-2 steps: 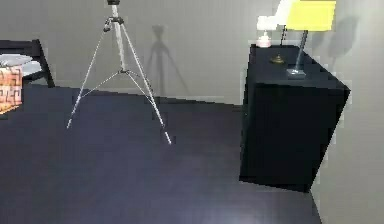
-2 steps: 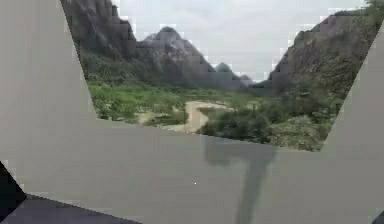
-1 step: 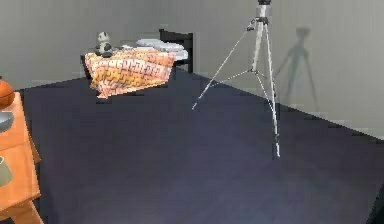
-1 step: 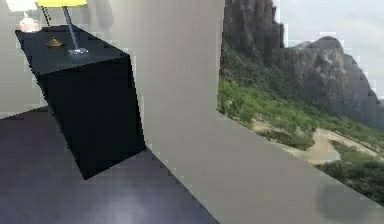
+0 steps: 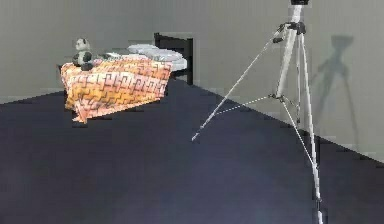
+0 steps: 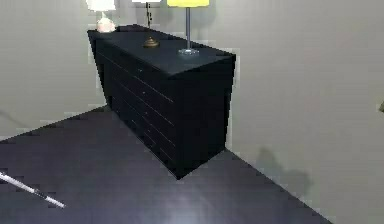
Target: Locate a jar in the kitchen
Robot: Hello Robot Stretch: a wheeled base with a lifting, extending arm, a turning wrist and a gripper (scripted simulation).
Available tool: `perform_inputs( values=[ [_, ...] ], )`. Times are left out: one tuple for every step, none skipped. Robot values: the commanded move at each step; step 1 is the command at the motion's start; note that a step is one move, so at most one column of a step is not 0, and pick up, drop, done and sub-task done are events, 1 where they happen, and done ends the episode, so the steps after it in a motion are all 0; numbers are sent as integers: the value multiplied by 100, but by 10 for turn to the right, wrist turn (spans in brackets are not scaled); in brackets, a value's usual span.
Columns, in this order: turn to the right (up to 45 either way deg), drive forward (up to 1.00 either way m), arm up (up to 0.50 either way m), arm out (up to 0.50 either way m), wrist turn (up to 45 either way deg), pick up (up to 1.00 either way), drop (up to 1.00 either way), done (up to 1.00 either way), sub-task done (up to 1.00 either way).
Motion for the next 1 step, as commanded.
perform_inputs(
  values=[
    [-360,0,0,0,0,0,0,0,0]
  ],
)
